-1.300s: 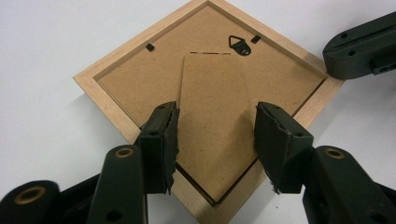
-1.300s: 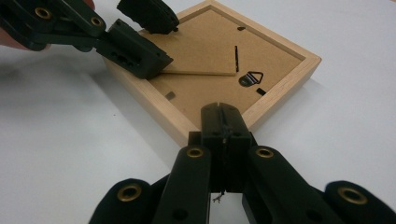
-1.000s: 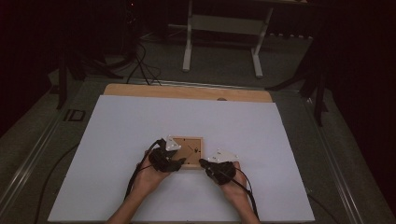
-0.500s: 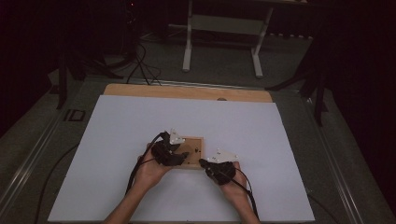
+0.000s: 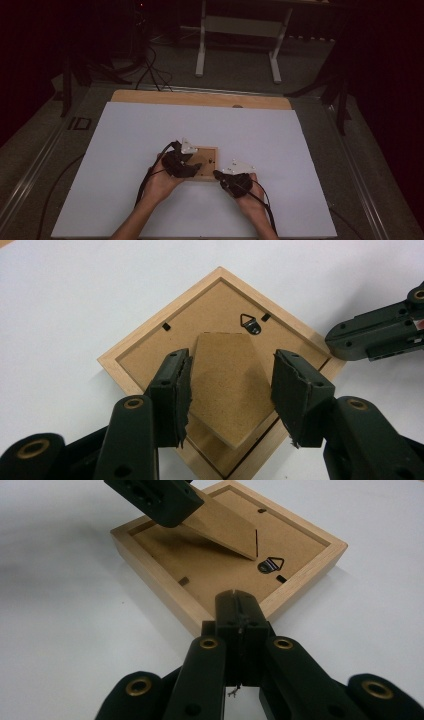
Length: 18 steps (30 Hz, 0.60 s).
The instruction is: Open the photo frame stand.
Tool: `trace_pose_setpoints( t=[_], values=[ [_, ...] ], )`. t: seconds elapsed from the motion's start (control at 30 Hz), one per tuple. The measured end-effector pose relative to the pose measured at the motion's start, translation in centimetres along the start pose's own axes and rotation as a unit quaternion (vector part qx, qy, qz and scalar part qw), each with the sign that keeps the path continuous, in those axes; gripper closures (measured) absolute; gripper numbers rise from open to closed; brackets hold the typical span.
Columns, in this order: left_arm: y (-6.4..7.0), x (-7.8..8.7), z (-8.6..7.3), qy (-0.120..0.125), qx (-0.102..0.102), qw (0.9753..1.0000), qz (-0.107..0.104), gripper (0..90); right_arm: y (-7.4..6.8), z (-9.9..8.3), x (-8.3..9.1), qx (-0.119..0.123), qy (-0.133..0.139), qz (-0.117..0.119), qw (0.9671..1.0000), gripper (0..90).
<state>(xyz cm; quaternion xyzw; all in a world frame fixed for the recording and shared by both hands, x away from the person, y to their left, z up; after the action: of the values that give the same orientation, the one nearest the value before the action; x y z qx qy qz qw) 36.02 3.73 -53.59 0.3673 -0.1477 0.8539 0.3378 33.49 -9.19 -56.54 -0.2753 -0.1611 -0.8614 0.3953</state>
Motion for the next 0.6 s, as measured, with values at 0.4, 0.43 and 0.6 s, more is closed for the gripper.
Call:
trace_pose_setpoints(
  t=[0.4, 0.43, 0.6],
  values=[
    [-0.4, 0.3, -0.8, -0.006, 0.031, 0.9993, -0.019, 42.1, 0.0, 0.0, 0.0, 0.001, 0.000, -0.001, 1.0000, 90.0],
    [-0.5, 0.3, -1.0, -0.007, 0.042, 0.9987, -0.027, 42.1, 0.0, 0.0, 0.0, 0.000, 0.000, 0.000, 1.0000, 90.0],
    [-0.6, 0.1, -1.2, -0.013, 0.062, 0.9970, -0.044, 41.7, 0.0, 0.0, 0.0, 0.001, 0.000, -0.001, 1.0000, 90.0]
  ],
)
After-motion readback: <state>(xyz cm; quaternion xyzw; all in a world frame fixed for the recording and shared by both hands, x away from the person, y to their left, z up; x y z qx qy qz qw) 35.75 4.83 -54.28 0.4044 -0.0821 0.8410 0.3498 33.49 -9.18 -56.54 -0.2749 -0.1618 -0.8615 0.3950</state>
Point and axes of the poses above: each handheld gripper's, and its own axes: x roughly backward along the jaws, z roughly out of its top, y roughly to its right, the point moved 8 cm from there along -x, roughly forward along the jaws, and after that the axes turned 2 degrees about x, right-handed, at the moved point
